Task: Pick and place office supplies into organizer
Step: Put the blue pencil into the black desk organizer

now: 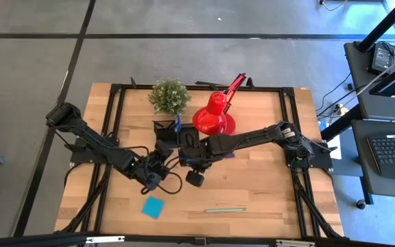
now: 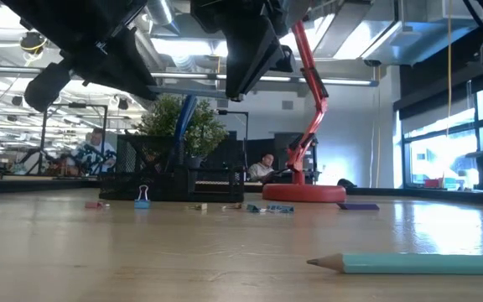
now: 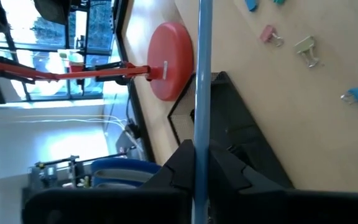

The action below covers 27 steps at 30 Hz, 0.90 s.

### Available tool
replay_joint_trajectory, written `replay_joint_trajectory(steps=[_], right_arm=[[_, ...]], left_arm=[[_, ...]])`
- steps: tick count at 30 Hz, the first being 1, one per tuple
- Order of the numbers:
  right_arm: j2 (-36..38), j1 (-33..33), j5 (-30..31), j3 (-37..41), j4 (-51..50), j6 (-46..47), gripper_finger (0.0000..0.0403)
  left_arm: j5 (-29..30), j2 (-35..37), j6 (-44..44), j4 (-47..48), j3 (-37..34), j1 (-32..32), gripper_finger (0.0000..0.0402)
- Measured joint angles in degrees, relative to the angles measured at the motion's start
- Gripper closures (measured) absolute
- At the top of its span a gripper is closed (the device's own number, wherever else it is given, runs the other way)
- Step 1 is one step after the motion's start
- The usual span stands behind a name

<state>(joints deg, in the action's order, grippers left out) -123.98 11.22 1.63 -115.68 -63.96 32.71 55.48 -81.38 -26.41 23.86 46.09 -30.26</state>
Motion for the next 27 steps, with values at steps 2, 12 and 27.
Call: replay_joint_trajectory(steps=[2, 12, 27], right_arm=[[0.0, 0.0, -0.1, 0.0, 0.0, -0.2, 0.0379], [0.0, 0.0, -4.0, 0.0, 0.6, -3.5, 0.0344], [2.6, 2.4, 10.1, -0.1, 1.9, -12.8, 0.0263]], left_arm=[[-0.9, 0.0, 0.2, 0.0, 0.0, 0.0, 0.0386], [-4.1, 0.0, 3.8, -0.1, 0.0, 0.0, 0.0386], [-16.0, 6.2, 21.2, 4.8, 0.0, 0.0, 0.0386]])
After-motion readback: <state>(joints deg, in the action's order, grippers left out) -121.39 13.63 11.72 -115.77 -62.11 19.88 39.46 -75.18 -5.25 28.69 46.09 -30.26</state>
